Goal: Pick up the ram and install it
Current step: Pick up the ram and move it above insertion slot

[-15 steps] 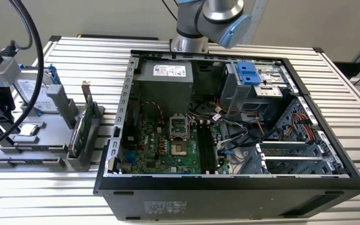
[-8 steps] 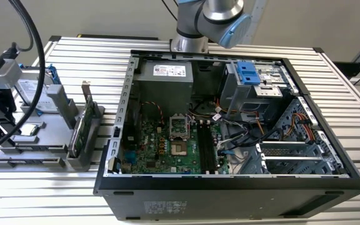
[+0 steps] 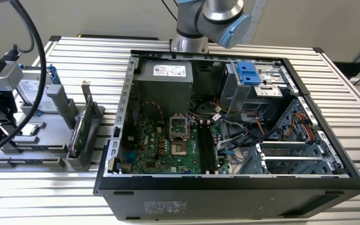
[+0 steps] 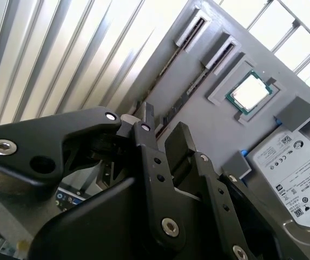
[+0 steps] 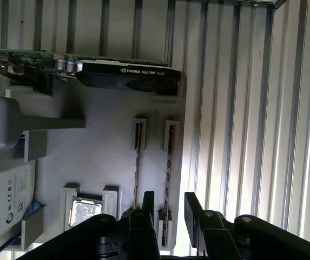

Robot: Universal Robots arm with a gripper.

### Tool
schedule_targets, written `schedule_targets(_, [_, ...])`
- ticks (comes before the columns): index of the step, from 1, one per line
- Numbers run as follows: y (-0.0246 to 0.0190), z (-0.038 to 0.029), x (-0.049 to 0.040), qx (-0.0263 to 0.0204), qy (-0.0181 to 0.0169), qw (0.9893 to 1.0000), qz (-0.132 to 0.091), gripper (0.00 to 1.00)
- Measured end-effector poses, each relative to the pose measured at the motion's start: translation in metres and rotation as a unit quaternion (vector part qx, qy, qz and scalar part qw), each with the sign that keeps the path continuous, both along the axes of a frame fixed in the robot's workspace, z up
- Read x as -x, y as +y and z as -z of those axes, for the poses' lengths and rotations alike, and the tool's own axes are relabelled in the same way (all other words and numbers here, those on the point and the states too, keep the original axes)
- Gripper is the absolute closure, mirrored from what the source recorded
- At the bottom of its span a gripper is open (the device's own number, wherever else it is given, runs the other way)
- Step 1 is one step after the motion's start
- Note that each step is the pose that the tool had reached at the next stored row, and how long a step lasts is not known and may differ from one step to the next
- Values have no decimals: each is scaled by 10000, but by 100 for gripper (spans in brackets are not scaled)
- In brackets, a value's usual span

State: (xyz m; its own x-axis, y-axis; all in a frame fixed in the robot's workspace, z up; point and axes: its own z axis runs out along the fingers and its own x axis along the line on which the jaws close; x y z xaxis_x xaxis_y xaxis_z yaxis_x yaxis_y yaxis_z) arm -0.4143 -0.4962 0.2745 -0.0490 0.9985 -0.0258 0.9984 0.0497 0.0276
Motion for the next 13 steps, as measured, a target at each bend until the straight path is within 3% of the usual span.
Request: schedule_targets(13, [0, 31, 0, 0, 0, 10000, 0, 0])
